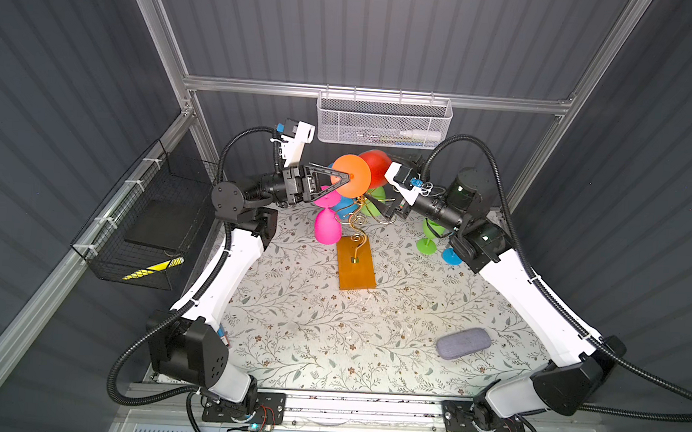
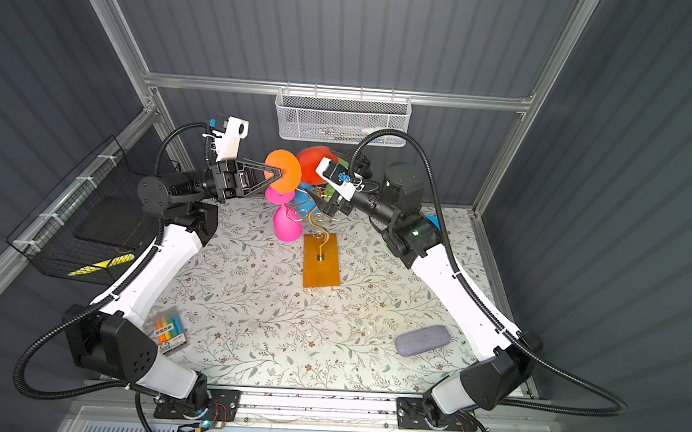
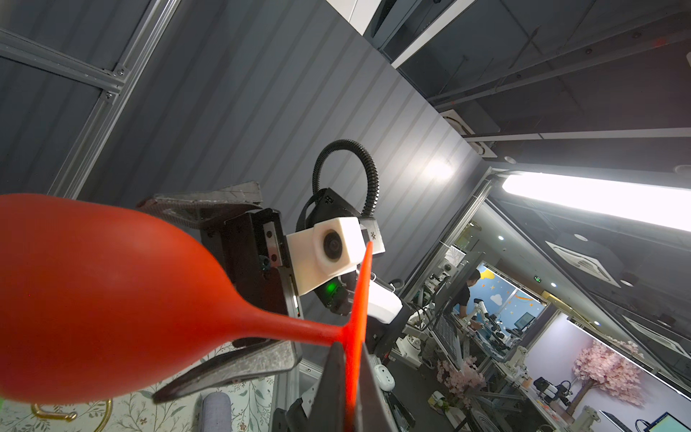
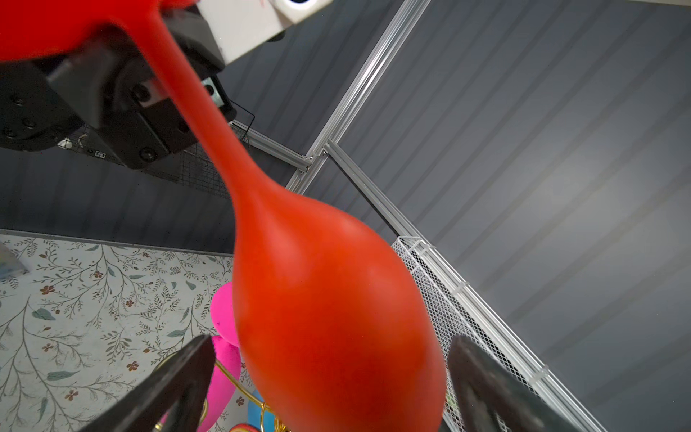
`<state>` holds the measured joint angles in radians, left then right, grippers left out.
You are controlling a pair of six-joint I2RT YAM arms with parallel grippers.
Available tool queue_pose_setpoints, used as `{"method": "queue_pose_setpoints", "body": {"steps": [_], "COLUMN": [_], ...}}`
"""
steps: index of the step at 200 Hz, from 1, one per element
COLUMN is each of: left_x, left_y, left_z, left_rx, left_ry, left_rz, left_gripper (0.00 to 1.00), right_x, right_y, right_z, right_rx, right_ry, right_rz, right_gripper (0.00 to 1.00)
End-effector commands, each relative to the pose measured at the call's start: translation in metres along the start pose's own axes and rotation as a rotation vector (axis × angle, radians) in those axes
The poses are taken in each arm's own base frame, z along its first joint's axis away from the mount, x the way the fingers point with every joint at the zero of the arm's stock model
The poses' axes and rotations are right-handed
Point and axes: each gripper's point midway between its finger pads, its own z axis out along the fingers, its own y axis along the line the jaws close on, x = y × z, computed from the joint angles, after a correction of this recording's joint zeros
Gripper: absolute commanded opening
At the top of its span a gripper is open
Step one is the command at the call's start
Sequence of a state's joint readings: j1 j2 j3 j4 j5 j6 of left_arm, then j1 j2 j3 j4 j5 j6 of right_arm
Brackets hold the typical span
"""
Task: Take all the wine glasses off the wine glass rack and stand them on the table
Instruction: 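Move the right gripper back toward the red glass bowl held by the left gripper, then close the right gripper on the red glass bowl while the left gripper releases the foot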
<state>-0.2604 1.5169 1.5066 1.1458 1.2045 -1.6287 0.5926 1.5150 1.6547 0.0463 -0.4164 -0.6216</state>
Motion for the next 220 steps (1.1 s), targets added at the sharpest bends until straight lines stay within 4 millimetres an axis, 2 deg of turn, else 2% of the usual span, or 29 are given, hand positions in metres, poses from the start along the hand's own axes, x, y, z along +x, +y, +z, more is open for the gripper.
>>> {"method": "queue_pose_setpoints", "body": {"steps": [1,67,99,119,154,192,204,220], "left_x": [-0.004,-0.004,-0.007,-0.007,-0.007,-0.009,-0.009,-0.010], "left_y": [-0.015,-0.019,-0.023,-0.020,-0.013,-0.008,-0.006,-0.004], "left_z": [-0.001,0.000,0.000,0.000,0.000,0.000,0.000,0.000], "left_rx": [0.023,0.039,0.057,0.055,0.051,0.037,0.028,0.014], "left_ry": [-0.013,-0.016,-0.018,-0.019,-0.022,-0.026,-0.024,-0.027], "left_rz": [0.050,0.047,0.052,0.045,0.034,0.046,0.055,0.068], "left_gripper": [0.00,0.00,0.00,0.00,0.00,0.34,0.46,0.55], "right_x": [-0.015,-0.008,-0.003,-0.004,-0.002,0.002,0.006,0.010], "right_y": [-0.010,-0.013,-0.009,-0.009,-0.004,0.009,0.007,0.008], "right_z": [0.005,0.020,0.022,0.020,0.017,0.013,0.009,0.003], "right_rx": [0.021,0.007,-0.009,-0.009,-0.005,-0.019,0.009,0.023], "right_ry": [-0.040,-0.018,-0.006,-0.006,0.014,0.064,0.103,0.140], "right_rz": [-0.033,-0.027,-0.011,-0.005,-0.005,-0.003,0.009,0.031], "right_gripper": [0.99,0.98,0.90,0.84,0.79,0.72,0.70,0.69]}}
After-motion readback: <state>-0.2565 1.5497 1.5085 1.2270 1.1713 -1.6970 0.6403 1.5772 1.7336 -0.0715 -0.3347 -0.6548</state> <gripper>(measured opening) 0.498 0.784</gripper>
